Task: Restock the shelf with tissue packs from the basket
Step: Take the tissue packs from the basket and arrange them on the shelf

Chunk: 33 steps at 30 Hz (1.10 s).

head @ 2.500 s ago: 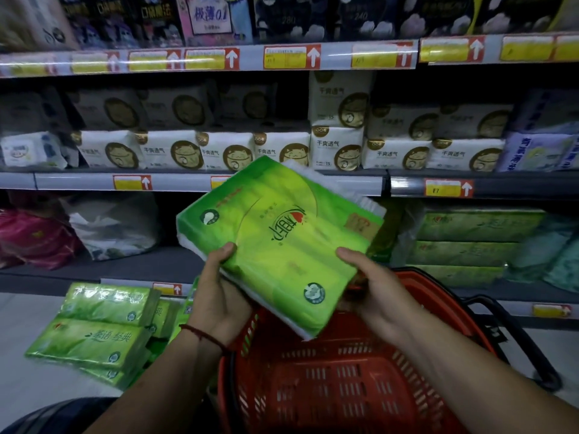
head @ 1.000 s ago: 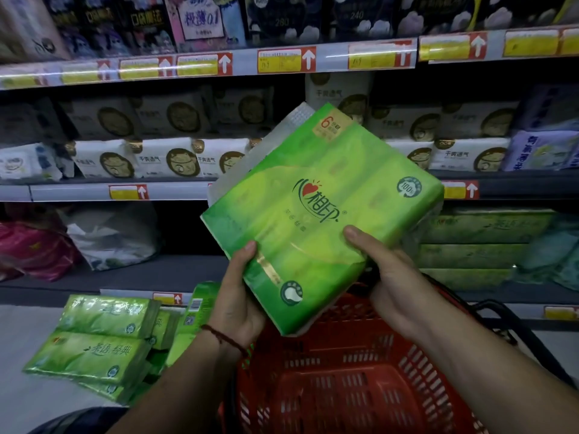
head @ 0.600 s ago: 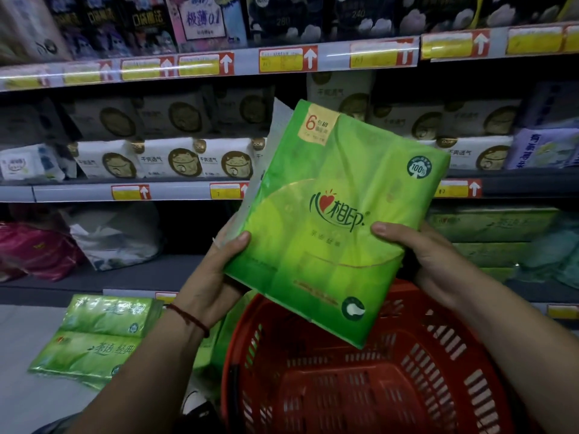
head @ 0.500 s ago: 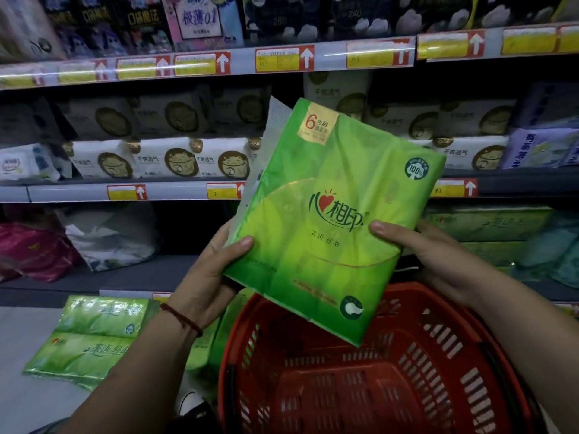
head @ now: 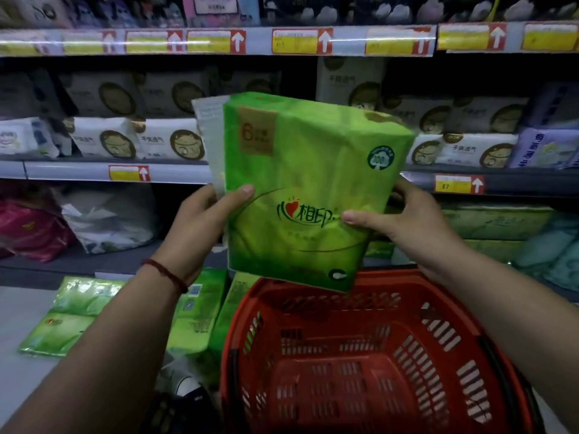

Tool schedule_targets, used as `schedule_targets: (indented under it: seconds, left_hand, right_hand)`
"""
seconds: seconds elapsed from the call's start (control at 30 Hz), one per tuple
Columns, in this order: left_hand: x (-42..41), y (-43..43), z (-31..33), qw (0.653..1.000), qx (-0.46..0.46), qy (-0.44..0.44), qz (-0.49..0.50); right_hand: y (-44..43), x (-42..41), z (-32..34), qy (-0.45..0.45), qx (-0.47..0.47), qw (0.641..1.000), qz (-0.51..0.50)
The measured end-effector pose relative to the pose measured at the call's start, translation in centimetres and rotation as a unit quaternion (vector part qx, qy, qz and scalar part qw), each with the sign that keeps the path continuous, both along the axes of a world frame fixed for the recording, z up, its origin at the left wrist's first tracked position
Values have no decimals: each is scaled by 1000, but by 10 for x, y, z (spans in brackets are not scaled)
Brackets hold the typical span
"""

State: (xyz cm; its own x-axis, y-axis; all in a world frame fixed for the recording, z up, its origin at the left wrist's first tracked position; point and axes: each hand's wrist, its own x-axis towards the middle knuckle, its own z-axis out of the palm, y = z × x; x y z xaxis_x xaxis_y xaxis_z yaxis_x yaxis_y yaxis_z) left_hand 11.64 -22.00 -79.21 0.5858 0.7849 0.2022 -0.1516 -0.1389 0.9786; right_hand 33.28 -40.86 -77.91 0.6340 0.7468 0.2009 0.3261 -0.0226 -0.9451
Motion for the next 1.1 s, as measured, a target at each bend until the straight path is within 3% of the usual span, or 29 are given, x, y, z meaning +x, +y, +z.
schedule_targets:
  seconds: [0.3,0.5,0.7,0.87,1.1]
  left_hand:
    - [-36,38,11,993,-93,18,69]
    - [-57,73,10,991,-120,39,46]
    - [-65,129,-39,975,-201,40,80]
    - [-56,170,-89,963,-253,-28,92]
    - [-11,220,-135,957,-260,-30,127]
  right_hand:
    - [94,-32,-7,-25,-26,998,47]
    - [138,-47,-48,11,-60,992,107]
    - [191,-53,-85,105,-92,969,203]
    - [237,-46,-124,127,-93,971,180]
    - [283,-21,-167,106,-156,976,112]
